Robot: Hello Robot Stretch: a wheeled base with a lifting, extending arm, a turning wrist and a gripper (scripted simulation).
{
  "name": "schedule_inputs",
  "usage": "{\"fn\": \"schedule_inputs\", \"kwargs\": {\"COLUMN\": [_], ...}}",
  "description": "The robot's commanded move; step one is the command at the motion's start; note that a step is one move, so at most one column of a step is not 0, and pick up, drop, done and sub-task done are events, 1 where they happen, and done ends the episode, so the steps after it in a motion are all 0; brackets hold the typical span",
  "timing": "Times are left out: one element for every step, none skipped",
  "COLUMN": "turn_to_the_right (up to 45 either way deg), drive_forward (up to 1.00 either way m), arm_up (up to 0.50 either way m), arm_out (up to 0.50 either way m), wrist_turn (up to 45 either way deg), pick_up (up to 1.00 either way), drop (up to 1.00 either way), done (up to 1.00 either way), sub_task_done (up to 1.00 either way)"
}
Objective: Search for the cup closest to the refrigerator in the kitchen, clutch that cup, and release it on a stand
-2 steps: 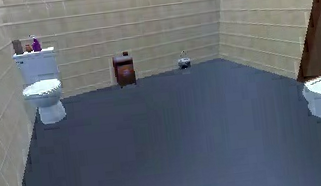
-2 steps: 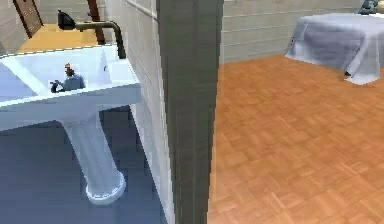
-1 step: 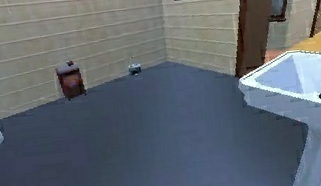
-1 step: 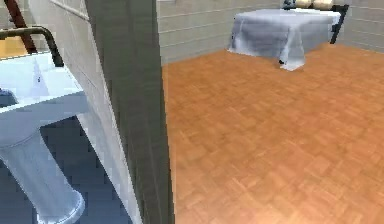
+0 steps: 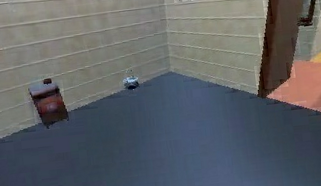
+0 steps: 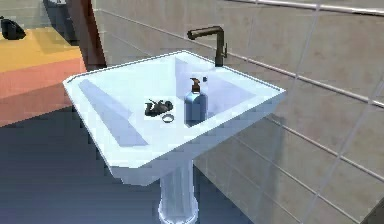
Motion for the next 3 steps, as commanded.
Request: {"fn": "schedule_inputs", "kwargs": {"turn_to_the_right": [-12.0, 0.0, 45.0], "drive_forward": [0.00, 0.55, 0.00], "arm_up": [0.00, 0.00, 0.00], "arm_out": [0.00, 0.00, 0.00], "wrist_turn": [0.0, 0.0, 0.0], "pick_up": [0.00, 0.00, 0.00], "drop": [0.00, 0.00, 0.00], "done": [0.00, 0.00, 0.00], "sub_task_done": [0.00, 0.00, 0.00]}}
